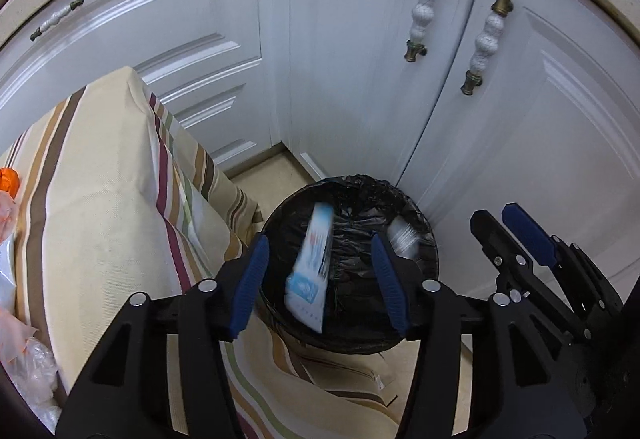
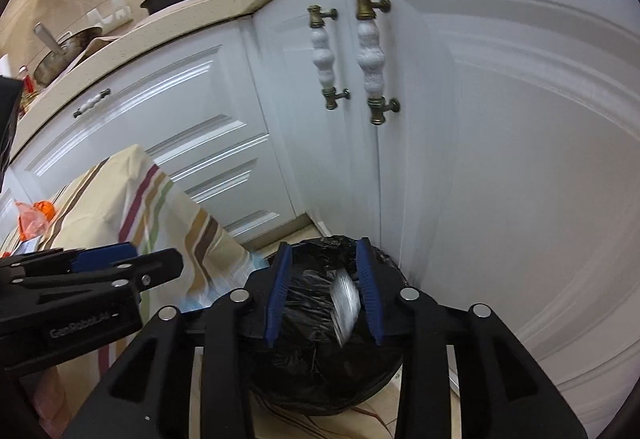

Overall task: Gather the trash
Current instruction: 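Carry the foil with the right tool while the left tool carries the tube, both releasing into the black bin, then return the right tool to the table and close it on the orange bag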

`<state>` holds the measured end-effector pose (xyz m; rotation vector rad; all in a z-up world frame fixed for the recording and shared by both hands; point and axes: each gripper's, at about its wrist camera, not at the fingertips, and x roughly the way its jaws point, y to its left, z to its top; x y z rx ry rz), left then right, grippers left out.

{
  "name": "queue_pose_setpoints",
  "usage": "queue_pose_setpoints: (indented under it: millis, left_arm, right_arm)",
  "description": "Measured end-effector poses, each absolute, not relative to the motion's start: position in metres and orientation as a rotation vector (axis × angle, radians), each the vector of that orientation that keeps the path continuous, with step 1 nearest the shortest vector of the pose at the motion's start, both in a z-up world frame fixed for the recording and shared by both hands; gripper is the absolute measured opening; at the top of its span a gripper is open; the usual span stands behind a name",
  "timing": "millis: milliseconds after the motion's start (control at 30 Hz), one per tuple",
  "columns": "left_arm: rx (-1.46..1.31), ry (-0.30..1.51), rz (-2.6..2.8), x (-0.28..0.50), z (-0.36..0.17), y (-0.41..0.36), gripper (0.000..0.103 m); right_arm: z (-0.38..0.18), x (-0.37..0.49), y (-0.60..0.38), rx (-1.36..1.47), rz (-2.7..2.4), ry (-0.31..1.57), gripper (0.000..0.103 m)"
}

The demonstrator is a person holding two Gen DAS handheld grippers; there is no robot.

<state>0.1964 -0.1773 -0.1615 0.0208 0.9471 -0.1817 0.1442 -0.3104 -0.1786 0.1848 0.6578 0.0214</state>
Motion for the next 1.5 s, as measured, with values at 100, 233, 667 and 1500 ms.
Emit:
queue_pose_setpoints:
  millis: [100, 233, 667, 1500]
  left_arm:
    - [0.010, 0.933, -0.181, 0.194, -0.156, -0.171, 0.054]
    - [0.007, 0.860, -0.175, 0.182, -0.135, -0.160, 0.058]
    - [-0.038, 0.682, -0.079, 0.098, -0.058, -0.053, 0.063]
    - [-0.140, 0.736, 0.378, -0.060, -0.089, 0.168, 0.063]
  right_arm:
    - [-0.176, 0.143, -0.310, 0.183, 0.014, 0.653, 0.038]
    - [-0.163, 0.135, -0.304, 0.169, 0.013, 0.639, 0.041]
    - [-0.100, 0.077, -0.242, 0.134, 0.110, 0.560, 0.049]
    - [-0.114, -0.014, -0.051, -0.010, 0.533, 0.612, 0.059]
